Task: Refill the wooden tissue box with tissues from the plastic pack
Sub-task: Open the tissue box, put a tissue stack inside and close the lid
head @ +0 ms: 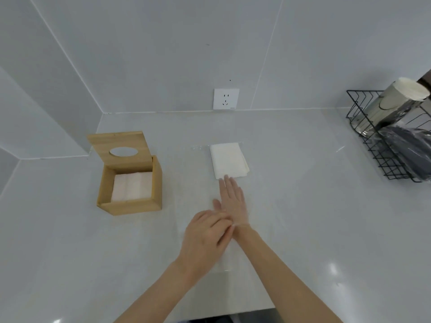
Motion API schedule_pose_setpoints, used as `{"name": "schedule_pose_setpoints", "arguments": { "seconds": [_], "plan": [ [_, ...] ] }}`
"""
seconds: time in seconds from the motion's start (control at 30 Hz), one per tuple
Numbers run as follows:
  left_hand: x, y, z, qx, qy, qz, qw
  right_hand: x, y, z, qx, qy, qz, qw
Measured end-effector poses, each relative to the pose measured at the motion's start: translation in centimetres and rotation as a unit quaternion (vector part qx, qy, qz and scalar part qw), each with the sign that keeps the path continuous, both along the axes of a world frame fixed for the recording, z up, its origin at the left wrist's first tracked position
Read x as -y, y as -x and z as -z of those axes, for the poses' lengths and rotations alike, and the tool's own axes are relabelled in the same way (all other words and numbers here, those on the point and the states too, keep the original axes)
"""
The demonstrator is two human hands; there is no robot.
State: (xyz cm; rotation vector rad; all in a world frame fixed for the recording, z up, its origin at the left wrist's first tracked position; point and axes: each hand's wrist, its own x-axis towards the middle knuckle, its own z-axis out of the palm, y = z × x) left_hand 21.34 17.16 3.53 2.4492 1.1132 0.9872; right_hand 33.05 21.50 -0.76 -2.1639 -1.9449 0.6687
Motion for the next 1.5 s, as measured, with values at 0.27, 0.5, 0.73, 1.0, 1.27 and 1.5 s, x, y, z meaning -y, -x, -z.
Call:
{"name": "schedule_pose_setpoints", "arguments": {
  "seconds": [0.27,0.5,0.73,1.0,1.27,1.5],
  "plan": [
    [-2.4,1.3,-1.1,0.043,0.091,0.006,0.995,-5.1,-0.2,1.5,0.014,-0.084,0.110,0.990],
    [-9.2,1.8,2.7,-0.144,0.361,-0.131,0.912,-7.3,0.1,3.3,0.045,-0.043,0.204,0.977],
    [-10.2,2.1,5.0,-0.219,0.395,-0.114,0.885,-8.2,0.1,4.4,0.063,-0.082,0.238,0.966],
    [-11.2,1.5,5.3,-0.207,0.433,-0.108,0.870,-5.1,1.1,4.9,0.079,-0.105,0.200,0.971],
    [-11.7,1.6,6.0,-0.298,0.370,-0.089,0.876,1.4,2.0,4.2,0.106,-0.160,0.147,0.970],
    [-12.1,1.4,4.8,-0.275,0.374,-0.115,0.878,6.4,1.3,3.7,0.113,-0.135,0.059,0.983]
  ]
}}
